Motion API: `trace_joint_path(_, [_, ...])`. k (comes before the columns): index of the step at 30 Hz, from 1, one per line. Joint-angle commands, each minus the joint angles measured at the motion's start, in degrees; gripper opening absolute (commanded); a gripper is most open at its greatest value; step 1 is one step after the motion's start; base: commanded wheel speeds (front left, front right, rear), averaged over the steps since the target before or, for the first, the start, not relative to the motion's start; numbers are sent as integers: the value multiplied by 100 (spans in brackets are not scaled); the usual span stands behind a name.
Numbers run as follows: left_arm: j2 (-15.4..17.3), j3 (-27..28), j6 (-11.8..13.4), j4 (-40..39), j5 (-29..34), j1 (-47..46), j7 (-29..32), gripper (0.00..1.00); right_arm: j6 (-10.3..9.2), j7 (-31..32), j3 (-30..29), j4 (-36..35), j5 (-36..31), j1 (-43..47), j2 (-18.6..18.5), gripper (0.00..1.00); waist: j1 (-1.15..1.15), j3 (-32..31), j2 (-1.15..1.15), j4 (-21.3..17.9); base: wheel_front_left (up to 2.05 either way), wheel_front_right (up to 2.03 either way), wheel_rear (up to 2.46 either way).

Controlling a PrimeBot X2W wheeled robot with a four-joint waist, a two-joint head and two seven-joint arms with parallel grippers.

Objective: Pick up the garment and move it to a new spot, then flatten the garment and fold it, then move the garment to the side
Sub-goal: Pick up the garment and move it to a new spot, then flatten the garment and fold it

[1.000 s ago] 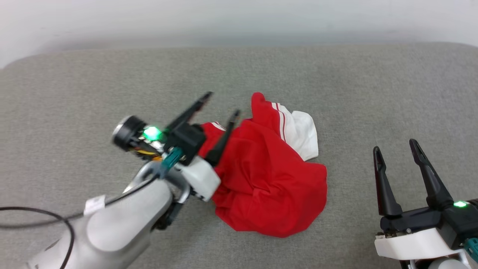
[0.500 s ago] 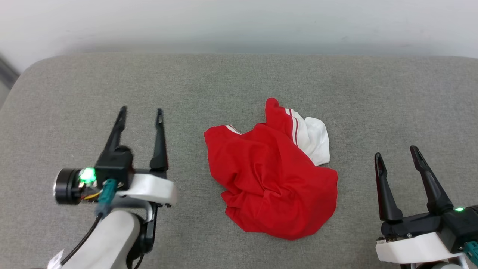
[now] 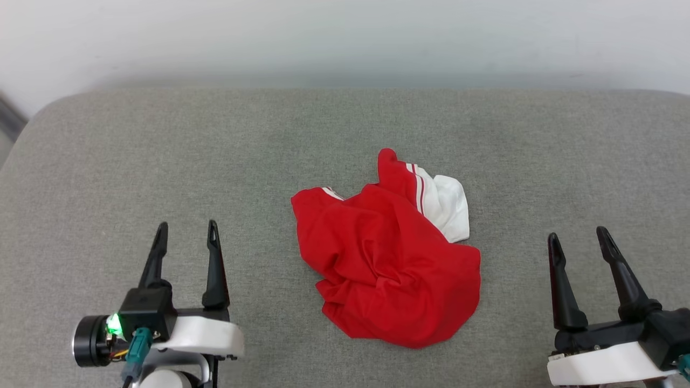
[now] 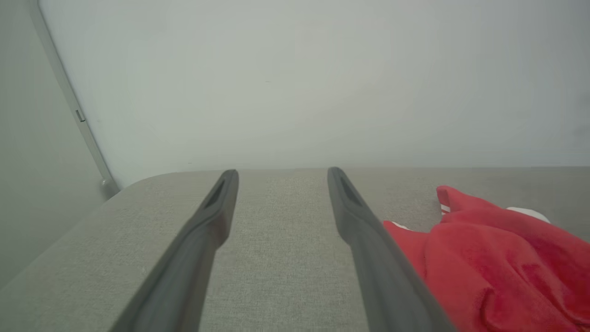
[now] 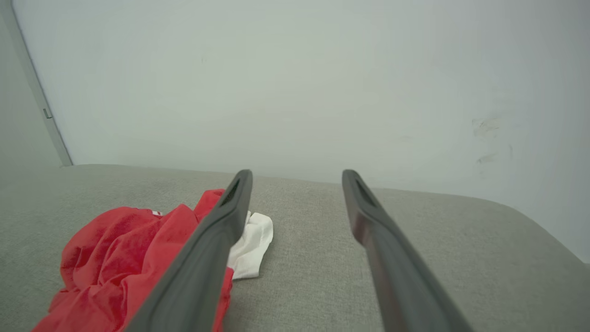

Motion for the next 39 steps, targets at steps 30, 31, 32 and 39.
trace_joint_path(30, [-1085, 1363, -1471, 386, 1128, 835, -15, 100, -4, -13, 55, 285, 514, 538, 15, 100, 0, -459, 0, -72, 0, 0, 0])
trace_joint_path(31, [-1099, 1380, -1486, 393, 1151, 836, -15, 100, -4, -13, 55, 284, 507, 534, 15, 100, 0, -462, 0, -74, 0, 0, 0])
trace_joint_path(32, [-1113, 1400, -1505, 398, 1155, 837, -15, 100, -4, -12, 53, 283, 500, 531, 15, 100, 0, -463, 0, -77, 0, 0, 0])
trace_joint_path(39, [-1200, 1497, -1593, 440, 1250, 810, -15, 100, -4, -13, -166, 198, 573, 353, 15, 100, 0, -453, 0, -69, 0, 0, 0])
